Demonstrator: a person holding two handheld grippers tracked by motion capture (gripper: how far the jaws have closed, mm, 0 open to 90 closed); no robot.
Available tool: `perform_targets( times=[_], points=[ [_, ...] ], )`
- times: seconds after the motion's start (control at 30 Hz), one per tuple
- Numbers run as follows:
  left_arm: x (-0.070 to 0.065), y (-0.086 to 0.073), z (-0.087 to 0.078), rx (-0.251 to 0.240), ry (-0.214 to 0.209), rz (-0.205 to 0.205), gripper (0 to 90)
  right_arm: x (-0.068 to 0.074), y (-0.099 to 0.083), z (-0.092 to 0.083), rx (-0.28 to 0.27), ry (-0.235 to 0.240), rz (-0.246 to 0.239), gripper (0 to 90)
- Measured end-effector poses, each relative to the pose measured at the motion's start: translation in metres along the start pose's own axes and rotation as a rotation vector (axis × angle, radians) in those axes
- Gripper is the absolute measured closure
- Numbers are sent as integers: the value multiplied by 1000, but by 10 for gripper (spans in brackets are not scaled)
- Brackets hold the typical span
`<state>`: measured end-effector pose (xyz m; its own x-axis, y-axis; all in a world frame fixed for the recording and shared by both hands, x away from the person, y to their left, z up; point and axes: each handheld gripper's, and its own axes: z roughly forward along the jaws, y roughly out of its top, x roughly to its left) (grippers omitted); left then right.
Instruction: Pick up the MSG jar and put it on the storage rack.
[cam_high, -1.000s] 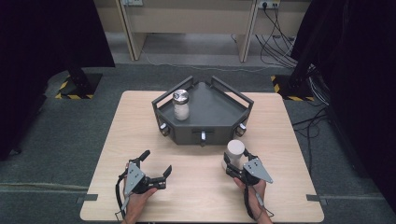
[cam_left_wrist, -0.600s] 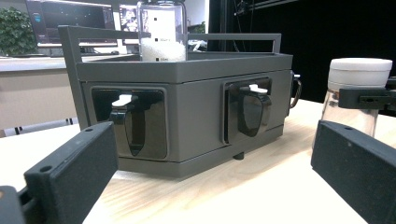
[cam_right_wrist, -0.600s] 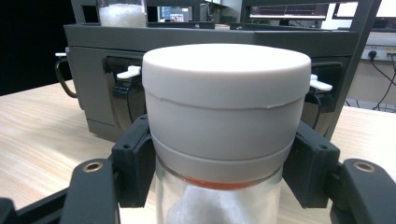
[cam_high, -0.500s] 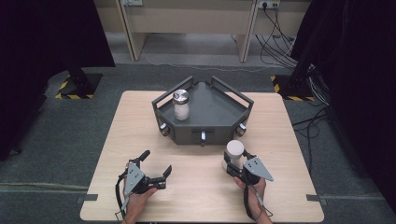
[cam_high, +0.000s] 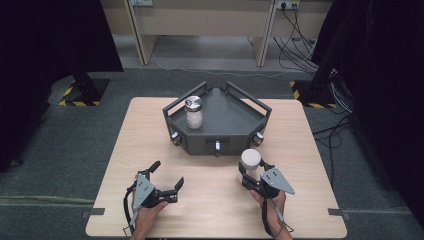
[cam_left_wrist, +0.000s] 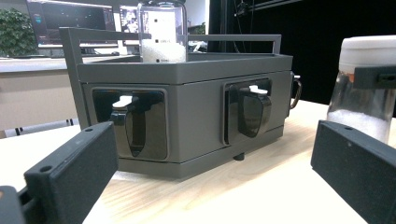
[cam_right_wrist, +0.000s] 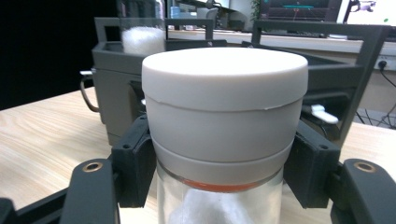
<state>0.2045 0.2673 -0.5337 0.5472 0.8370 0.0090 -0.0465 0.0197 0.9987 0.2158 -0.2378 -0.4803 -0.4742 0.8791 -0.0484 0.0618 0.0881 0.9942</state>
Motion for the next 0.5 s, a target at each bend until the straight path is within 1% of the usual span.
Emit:
perform_targets(
  times=[0.17,0.4,0.5],
  points=[
    [0,0,0,-1,3,-1,1,2,10,-2,-11,24,-4,350],
    [0,0,0,-1,5,-1,1,5,25,-2,-16,42,-5,349],
    [0,0,0,-1,5,-1,1,6,30,0,-16,51,3,349]
  ],
)
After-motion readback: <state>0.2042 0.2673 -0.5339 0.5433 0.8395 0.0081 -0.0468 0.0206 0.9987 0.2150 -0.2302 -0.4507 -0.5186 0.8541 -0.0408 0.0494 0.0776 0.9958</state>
